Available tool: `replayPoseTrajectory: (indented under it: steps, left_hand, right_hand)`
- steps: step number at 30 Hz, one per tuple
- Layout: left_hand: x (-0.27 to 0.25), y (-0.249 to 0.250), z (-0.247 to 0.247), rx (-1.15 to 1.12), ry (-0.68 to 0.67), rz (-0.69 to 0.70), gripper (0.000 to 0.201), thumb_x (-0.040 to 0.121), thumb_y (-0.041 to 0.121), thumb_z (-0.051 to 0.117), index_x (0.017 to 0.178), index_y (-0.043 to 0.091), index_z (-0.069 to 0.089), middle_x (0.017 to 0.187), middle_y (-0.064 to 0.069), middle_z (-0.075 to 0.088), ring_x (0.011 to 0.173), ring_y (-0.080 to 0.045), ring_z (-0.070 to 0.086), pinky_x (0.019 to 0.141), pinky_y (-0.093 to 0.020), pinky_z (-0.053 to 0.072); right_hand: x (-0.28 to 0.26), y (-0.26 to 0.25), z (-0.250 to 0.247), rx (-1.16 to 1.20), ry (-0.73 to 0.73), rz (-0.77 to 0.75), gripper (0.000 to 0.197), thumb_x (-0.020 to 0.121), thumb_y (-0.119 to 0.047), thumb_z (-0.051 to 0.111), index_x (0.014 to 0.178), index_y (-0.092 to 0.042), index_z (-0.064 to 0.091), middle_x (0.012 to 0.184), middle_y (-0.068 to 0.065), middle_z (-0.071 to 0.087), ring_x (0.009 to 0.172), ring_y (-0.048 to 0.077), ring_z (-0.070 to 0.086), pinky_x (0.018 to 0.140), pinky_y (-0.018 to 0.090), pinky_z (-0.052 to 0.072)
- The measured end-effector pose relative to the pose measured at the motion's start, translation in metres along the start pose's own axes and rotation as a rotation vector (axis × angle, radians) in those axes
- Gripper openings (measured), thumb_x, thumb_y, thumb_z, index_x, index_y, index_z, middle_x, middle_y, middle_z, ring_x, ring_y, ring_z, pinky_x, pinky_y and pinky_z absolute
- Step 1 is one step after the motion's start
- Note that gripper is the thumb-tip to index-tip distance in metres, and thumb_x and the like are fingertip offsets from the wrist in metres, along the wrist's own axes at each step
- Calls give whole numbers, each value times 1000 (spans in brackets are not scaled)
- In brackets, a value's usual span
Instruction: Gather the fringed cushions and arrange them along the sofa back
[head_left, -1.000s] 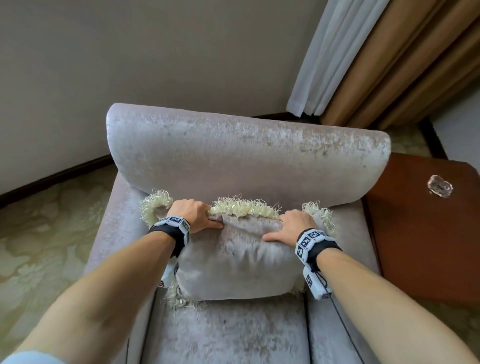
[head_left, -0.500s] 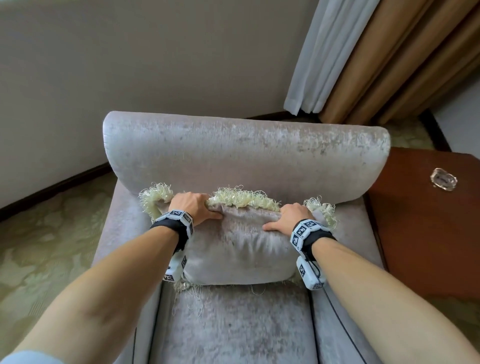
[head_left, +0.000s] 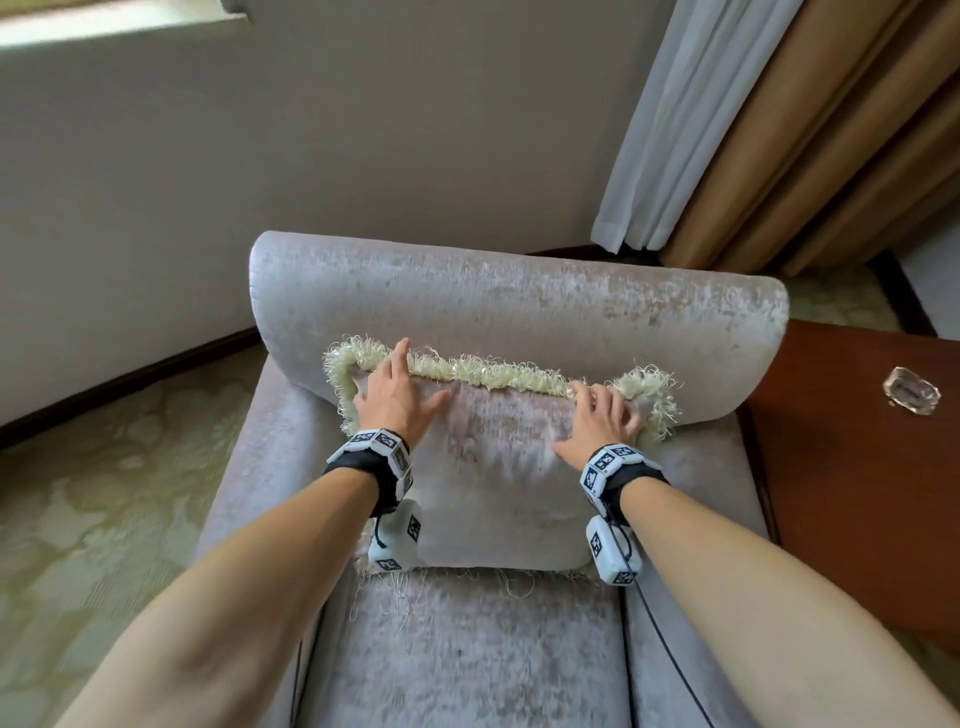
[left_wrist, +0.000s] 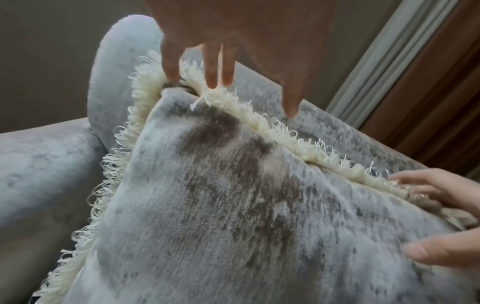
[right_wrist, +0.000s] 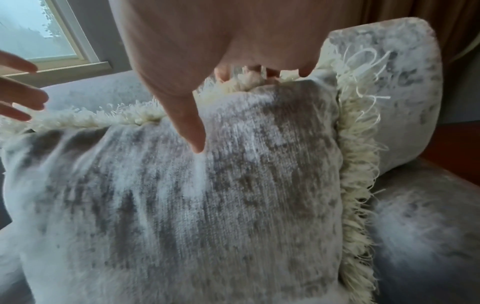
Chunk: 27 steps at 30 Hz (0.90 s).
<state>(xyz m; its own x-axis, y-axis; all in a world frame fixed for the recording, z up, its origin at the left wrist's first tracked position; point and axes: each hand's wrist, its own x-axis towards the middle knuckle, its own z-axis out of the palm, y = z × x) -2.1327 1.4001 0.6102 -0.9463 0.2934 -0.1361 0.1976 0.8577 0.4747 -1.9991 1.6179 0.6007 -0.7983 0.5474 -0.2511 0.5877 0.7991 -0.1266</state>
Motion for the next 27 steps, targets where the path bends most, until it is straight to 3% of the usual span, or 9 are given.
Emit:
replayPoseTrajectory:
  steps: [6,11,17,24,27]
  left_hand:
    - [-41,-2,-28,-33,54,-53,106,70,81,54,152,35,4,157,-3,25,143,-23,26,105,-63,34]
    - [-86,0,-45,-165,115,-27,104,59,95,43,147,50,11,158,3,23,144,-21,25,105,-62,35]
    - [-132,12,-72,-230,127,-3,94,63,88,41,146,45,31,157,-1,25,145,-21,21,111,-58,30]
    - [-154,24,-110,-193,137,17,89,67,83,43,145,41,34,151,-3,35,139,-22,33,110,-50,34]
    - [-156,29,-126,-197,150,40,86,68,81,46,144,43,32,149,0,37,136,-21,36,107,-53,38]
  right_hand:
    - [-24,0,-23,158,-70,-60,89,75,-19,67,147,-36,17,149,3,21,138,25,17,112,54,20]
    - [-52,4,-47,341,-74,-128,84,75,-22,69,146,-37,26,146,0,24,131,26,22,106,41,27]
    - [-73,3,-80,461,-31,-176,70,79,-40,71,140,-39,36,144,0,29,129,26,28,104,41,31]
    - [-101,-2,-106,544,1,-207,76,76,-42,73,142,-37,35,144,2,31,129,27,34,106,46,35]
    - [-111,-5,-115,548,16,-212,80,75,-40,75,143,-35,34,146,4,30,132,29,32,108,45,33]
